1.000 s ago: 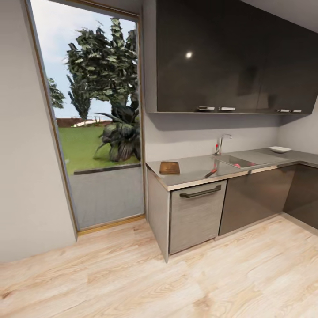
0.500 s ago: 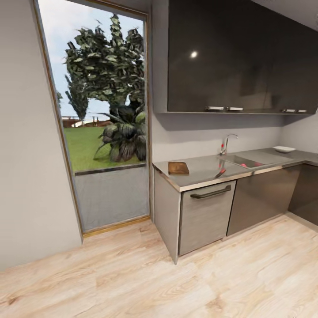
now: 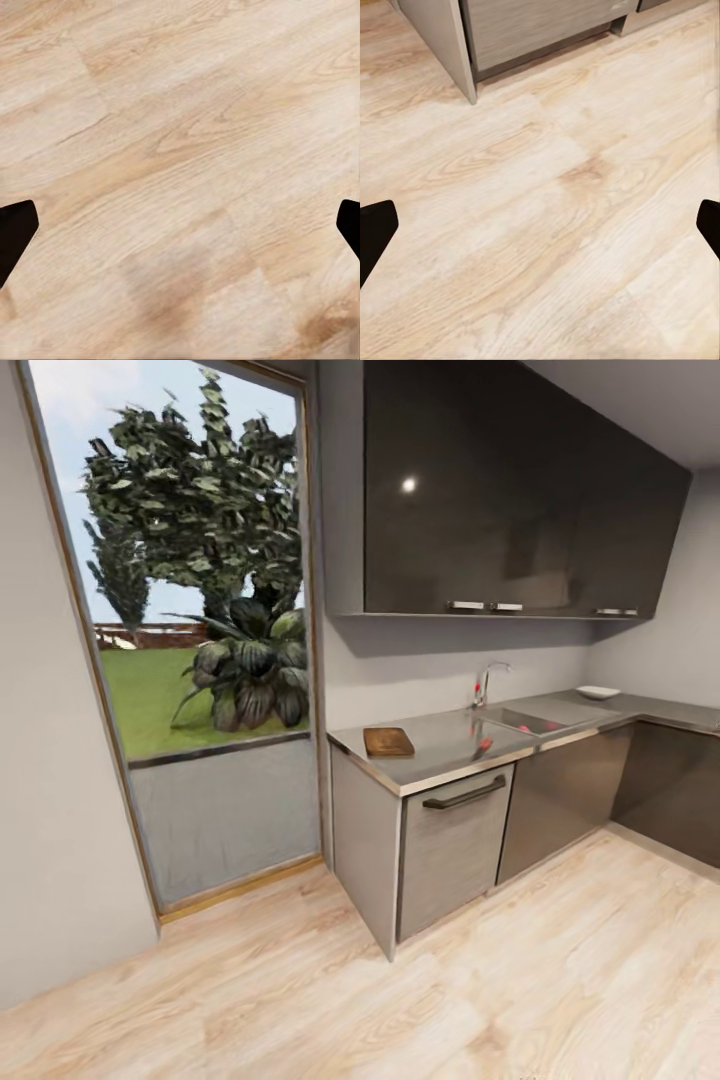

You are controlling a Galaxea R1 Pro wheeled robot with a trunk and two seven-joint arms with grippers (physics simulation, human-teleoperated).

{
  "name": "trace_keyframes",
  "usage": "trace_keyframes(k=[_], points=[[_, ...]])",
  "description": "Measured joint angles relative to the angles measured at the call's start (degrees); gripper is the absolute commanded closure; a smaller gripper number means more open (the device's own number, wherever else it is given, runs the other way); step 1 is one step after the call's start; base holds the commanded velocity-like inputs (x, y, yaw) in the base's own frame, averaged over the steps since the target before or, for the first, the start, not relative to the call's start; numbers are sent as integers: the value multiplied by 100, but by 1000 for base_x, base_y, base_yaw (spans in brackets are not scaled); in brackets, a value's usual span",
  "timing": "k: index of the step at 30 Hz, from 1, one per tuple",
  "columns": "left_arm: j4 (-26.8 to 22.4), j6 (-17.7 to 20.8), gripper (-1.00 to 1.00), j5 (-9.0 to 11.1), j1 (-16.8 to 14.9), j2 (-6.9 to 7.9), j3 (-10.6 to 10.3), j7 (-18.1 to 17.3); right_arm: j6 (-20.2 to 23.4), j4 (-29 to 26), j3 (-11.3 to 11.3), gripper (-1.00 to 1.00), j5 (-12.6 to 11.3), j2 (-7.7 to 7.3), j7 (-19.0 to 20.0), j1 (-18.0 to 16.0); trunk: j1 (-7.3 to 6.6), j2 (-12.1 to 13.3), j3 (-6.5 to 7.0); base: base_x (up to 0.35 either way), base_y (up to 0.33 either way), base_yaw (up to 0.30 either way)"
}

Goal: In the kitchen, take the Vidalia onion out of the sink, dice it on the chopping board with the paring knife, put the diced onion into the bowl on the countertop, then place both the paring knife and the chopping board into the sink.

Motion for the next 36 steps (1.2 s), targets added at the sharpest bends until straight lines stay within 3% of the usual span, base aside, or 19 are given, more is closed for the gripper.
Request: trace_keyframes(k=[18, 36], points=[[-1, 1, -100, 0, -3, 0, -2, -2, 1, 0, 0, -100, 0, 2, -1, 0, -1, 0, 0, 104, 289, -276], [-14, 0, -100, -2, -2, 19, -1, -2, -2, 1, 0, -100, 0, 2, -3, 0, -2, 0, 0, 223, 215, -276]])
